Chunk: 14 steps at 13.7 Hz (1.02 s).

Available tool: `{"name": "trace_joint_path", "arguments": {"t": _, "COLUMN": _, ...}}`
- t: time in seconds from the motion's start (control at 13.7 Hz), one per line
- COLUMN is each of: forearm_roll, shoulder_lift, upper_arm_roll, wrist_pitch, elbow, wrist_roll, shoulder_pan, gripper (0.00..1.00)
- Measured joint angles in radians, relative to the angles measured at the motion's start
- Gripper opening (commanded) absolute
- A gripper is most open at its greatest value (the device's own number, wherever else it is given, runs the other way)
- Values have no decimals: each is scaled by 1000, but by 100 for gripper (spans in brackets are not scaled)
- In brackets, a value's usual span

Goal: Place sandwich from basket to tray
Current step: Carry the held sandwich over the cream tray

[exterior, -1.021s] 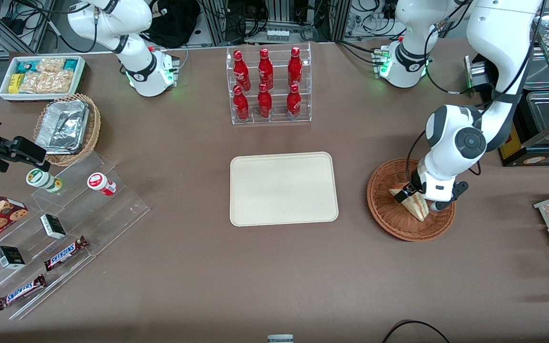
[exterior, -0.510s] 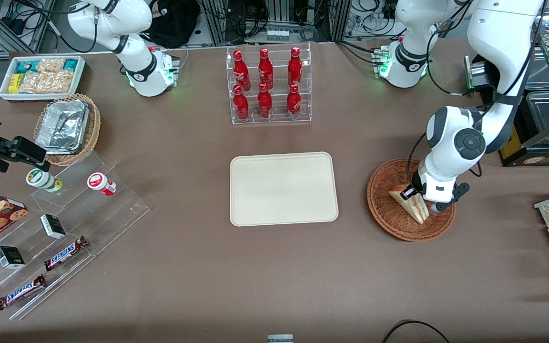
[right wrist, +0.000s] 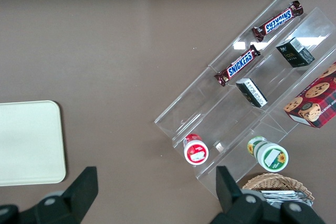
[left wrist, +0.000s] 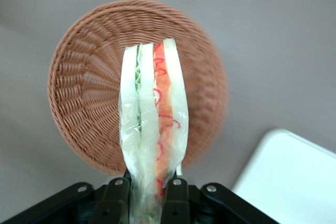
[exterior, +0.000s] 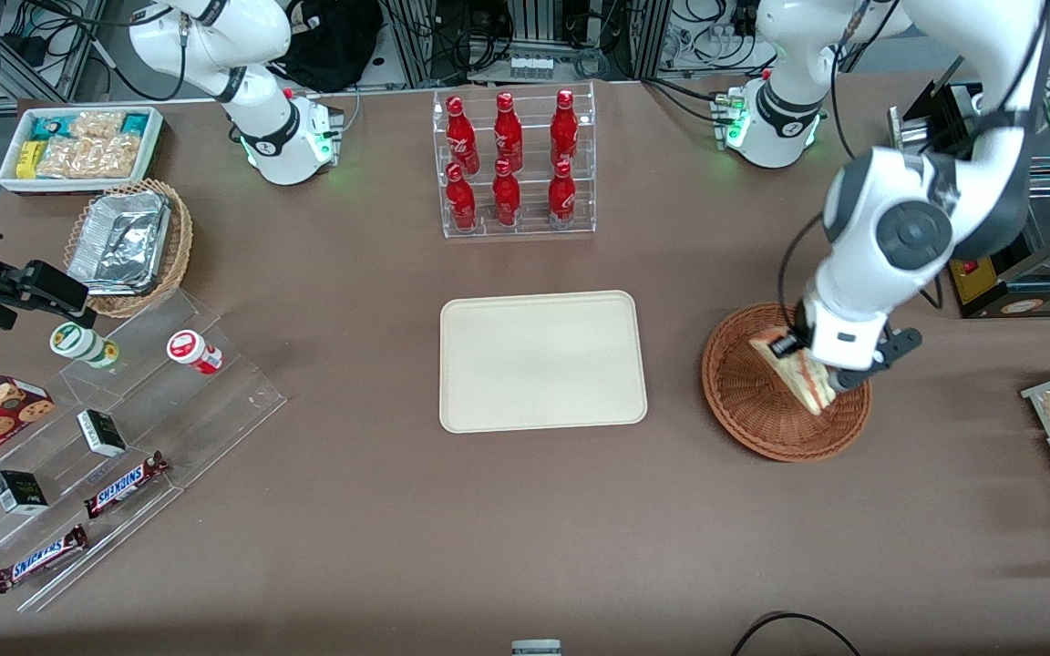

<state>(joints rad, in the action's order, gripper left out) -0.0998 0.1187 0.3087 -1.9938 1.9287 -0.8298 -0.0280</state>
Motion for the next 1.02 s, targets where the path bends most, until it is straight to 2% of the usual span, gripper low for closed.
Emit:
{"name": "trace_joint_path", "arguments": {"t": 0.15, "forearm_roll": 1, "shoulder_lift": 13, "upper_arm_roll": 6, "wrist_pitch": 88, "elbow": -98, "wrist_roll": -10, "shoulder_pan": -108, "gripper": 12}}
{"name": "trace_joint_path", "arguments": {"t": 0.36, "forearm_roll": 6, "shoulder_lift": 94, "upper_arm_roll": 10, "wrist_pitch": 95, "elbow": -174, "wrist_roll": -63, "shoulder_pan": -256, "gripper": 13}}
{"name": "trace_joint_path", "arguments": {"t": 0.66, "forearm_roll": 6, "shoulder_lift": 279, "upper_arm_roll": 18, "wrist_pitch": -16, "elbow": -266, "wrist_roll": -71, "shoulder_pan": -369, "gripper": 13}}
{"name": "trace_joint_path", "arguments": {"t": 0.88, "forearm_roll": 4, "shoulder_lift": 411, "upper_arm_roll": 20, "wrist_pitch": -177, "elbow": -295, "wrist_roll": -74, "shoulder_pan": -451, "gripper": 13}}
{"name": "trace_joint_path", "arguments": {"t": 1.02, "forearm_roll": -19, "shoulder_lift": 480, "upper_arm_roll": 20, "wrist_pitch": -228, "elbow": -311, "wrist_roll": -74, "shoulder_pan": -487, "gripper": 13}}
